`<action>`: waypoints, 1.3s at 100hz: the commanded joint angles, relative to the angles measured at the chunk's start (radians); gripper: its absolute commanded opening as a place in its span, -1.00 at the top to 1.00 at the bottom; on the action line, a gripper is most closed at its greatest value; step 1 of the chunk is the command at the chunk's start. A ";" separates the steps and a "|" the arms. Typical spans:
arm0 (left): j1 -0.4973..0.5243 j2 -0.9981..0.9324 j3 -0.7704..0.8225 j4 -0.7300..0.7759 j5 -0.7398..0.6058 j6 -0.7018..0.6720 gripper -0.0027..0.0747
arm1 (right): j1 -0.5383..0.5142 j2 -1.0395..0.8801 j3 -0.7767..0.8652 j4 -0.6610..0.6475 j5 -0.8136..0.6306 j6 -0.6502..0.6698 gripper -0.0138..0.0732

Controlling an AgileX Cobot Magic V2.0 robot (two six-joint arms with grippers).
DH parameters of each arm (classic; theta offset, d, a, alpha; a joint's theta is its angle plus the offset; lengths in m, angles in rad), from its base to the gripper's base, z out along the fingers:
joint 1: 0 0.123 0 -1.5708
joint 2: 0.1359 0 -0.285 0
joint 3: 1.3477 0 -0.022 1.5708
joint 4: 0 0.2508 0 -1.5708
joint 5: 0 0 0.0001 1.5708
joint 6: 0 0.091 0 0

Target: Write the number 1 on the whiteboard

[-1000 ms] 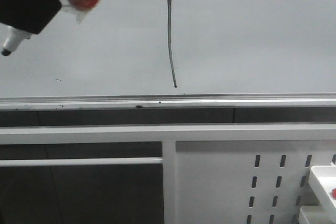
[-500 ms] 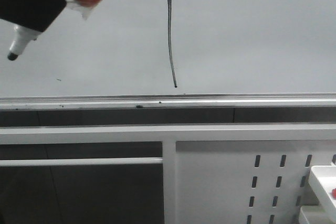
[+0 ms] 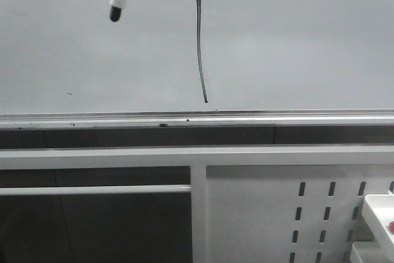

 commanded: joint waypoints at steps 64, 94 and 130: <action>0.358 0.163 0.083 -0.398 -0.490 -0.042 0.98 | -0.267 -0.447 0.446 0.004 -0.090 0.045 0.79; 0.358 0.286 0.083 -0.406 -0.550 -0.040 0.98 | -0.323 -0.457 0.474 0.021 -0.080 0.045 0.79; 0.358 0.344 0.081 -0.406 -0.628 0.063 0.98 | -0.323 -0.455 0.477 0.015 -0.080 0.045 0.79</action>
